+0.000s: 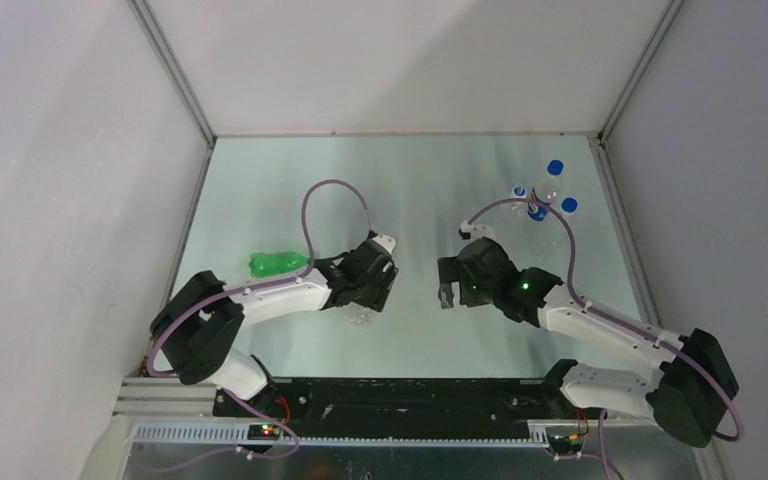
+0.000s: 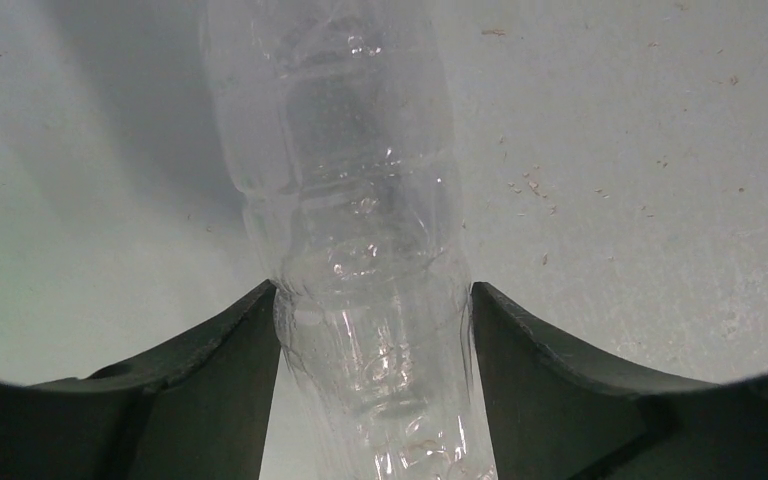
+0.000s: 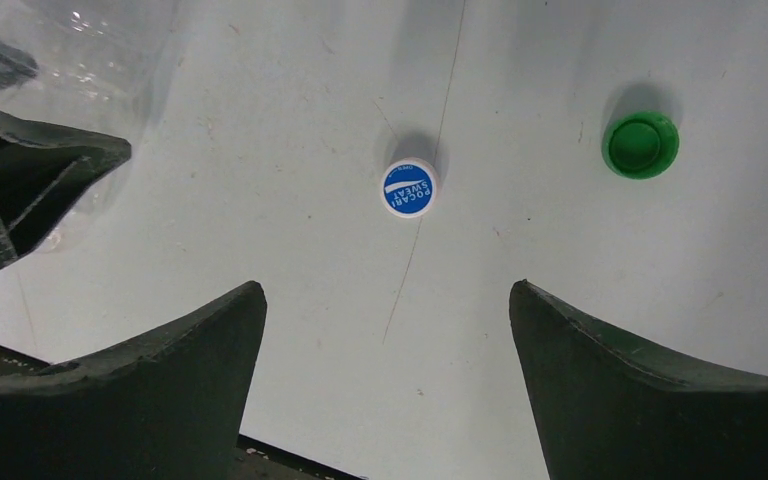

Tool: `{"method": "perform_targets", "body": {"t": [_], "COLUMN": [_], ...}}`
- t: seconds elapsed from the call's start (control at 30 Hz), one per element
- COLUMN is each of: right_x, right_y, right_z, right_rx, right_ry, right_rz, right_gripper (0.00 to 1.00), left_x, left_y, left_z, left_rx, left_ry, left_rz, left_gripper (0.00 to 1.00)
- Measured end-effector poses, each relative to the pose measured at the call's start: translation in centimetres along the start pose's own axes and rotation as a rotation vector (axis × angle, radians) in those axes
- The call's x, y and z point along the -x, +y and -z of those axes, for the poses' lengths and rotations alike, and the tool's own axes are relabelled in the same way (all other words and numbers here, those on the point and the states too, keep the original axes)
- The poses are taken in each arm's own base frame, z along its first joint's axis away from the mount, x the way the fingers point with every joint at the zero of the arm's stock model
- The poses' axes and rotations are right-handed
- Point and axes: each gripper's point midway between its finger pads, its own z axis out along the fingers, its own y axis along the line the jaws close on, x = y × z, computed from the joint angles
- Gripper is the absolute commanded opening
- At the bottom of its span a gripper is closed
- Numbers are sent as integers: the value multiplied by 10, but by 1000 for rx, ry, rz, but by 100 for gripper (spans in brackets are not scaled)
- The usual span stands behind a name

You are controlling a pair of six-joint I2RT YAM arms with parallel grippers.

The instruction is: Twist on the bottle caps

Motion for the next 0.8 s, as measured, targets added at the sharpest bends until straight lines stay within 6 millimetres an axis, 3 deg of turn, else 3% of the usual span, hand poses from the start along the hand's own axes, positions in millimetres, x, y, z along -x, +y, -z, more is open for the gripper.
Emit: {"method": "perform_targets", "body": {"t": [0.3, 0.53, 0.8], "right_x": [-19, -7, -12], "right_y": [-3, 0, -2], "right_z": [-26, -39, -51], "right_rx": [-63, -95, -126], "right_ry": [131, 166, 228], "right_rz": [12, -1, -21], "right_gripper": [83, 75, 67], "left_x": [-4, 35, 61], "left_y": [4, 11, 19], "left_z": [16, 64, 115], "left_rx": [-13, -60, -115], "left_ry": [-89, -382, -668], "left_rz": [-4, -5, -23], "left_gripper": [52, 46, 44]}}
